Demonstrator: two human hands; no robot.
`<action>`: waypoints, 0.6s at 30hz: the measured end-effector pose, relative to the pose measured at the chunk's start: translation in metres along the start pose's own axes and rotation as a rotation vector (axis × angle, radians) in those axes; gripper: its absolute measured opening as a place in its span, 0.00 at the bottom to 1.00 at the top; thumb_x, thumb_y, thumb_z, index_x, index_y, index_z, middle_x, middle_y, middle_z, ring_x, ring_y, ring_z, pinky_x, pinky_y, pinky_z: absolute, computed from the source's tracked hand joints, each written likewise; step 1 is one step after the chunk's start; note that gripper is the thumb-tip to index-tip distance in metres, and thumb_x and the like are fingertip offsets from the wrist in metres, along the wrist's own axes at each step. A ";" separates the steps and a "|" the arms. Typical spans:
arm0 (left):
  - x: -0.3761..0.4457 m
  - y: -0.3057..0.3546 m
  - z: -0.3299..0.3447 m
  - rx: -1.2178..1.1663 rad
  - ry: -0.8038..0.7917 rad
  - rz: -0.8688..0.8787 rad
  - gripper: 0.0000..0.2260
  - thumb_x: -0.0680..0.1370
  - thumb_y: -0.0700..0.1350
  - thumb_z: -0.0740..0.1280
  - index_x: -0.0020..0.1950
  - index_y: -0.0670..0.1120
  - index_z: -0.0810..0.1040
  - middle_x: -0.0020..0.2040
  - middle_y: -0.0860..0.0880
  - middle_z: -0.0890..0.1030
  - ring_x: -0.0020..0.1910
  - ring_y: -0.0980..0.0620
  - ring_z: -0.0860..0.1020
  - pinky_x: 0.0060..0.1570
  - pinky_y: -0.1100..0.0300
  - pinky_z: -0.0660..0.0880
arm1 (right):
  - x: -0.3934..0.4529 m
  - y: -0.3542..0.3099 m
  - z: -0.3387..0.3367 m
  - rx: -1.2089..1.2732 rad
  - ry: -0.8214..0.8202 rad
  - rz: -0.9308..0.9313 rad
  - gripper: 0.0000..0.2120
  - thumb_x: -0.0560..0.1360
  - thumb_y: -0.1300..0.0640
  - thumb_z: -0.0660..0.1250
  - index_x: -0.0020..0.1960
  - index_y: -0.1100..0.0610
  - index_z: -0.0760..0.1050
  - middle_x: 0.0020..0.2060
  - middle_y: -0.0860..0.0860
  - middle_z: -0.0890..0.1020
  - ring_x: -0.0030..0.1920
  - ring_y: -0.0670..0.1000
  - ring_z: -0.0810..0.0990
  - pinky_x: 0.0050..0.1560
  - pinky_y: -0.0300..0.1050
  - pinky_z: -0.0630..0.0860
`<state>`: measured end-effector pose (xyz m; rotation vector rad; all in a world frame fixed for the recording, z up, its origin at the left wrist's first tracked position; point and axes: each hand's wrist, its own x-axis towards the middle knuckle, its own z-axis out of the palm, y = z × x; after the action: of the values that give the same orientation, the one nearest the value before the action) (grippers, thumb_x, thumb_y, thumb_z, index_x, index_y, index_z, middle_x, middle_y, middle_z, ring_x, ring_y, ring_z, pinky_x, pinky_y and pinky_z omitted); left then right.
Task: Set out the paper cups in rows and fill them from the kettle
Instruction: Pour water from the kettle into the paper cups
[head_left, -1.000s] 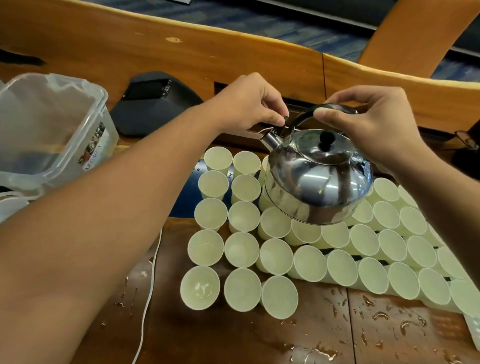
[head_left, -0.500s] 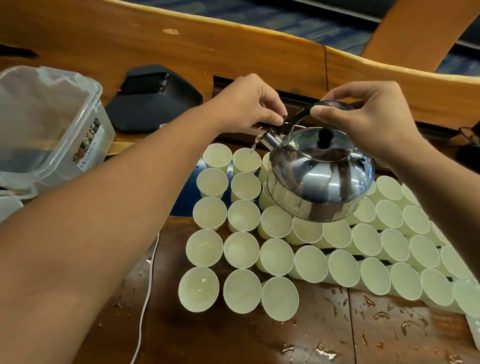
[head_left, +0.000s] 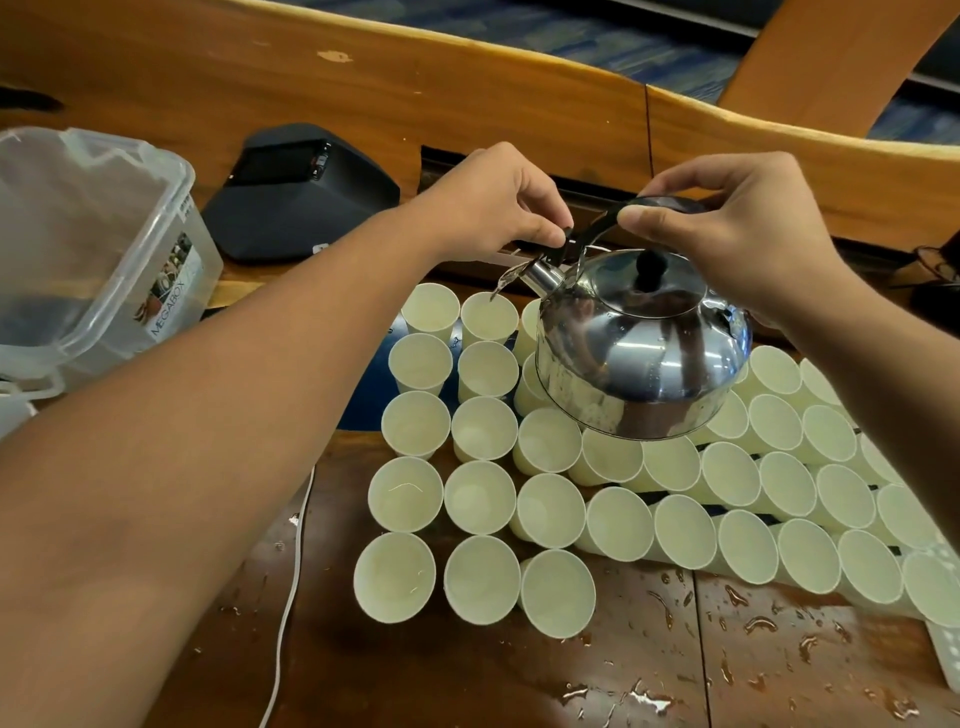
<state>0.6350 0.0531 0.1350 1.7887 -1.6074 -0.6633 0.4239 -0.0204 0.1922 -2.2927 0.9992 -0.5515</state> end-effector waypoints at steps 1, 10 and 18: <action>0.000 0.000 0.000 -0.001 0.000 0.000 0.06 0.77 0.47 0.72 0.53 0.54 0.85 0.45 0.62 0.81 0.45 0.63 0.78 0.41 0.71 0.69 | 0.000 0.000 0.000 0.002 0.002 0.000 0.13 0.71 0.44 0.75 0.50 0.52 0.83 0.43 0.49 0.84 0.44 0.50 0.83 0.45 0.53 0.82; 0.000 0.004 0.002 -0.002 0.002 -0.007 0.07 0.77 0.47 0.72 0.54 0.53 0.85 0.45 0.61 0.82 0.45 0.62 0.78 0.42 0.69 0.71 | -0.002 0.005 0.001 0.024 0.016 0.012 0.14 0.70 0.44 0.76 0.50 0.52 0.84 0.44 0.49 0.84 0.45 0.51 0.83 0.47 0.54 0.82; -0.002 0.007 -0.001 0.014 0.020 -0.003 0.07 0.77 0.47 0.72 0.54 0.53 0.85 0.45 0.62 0.81 0.45 0.63 0.78 0.42 0.71 0.70 | -0.006 0.008 0.000 0.073 0.036 0.017 0.14 0.70 0.43 0.76 0.51 0.51 0.83 0.44 0.48 0.84 0.44 0.50 0.83 0.42 0.45 0.80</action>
<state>0.6304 0.0544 0.1407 1.8027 -1.5997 -0.6358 0.4163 -0.0204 0.1860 -2.2155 0.9985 -0.6140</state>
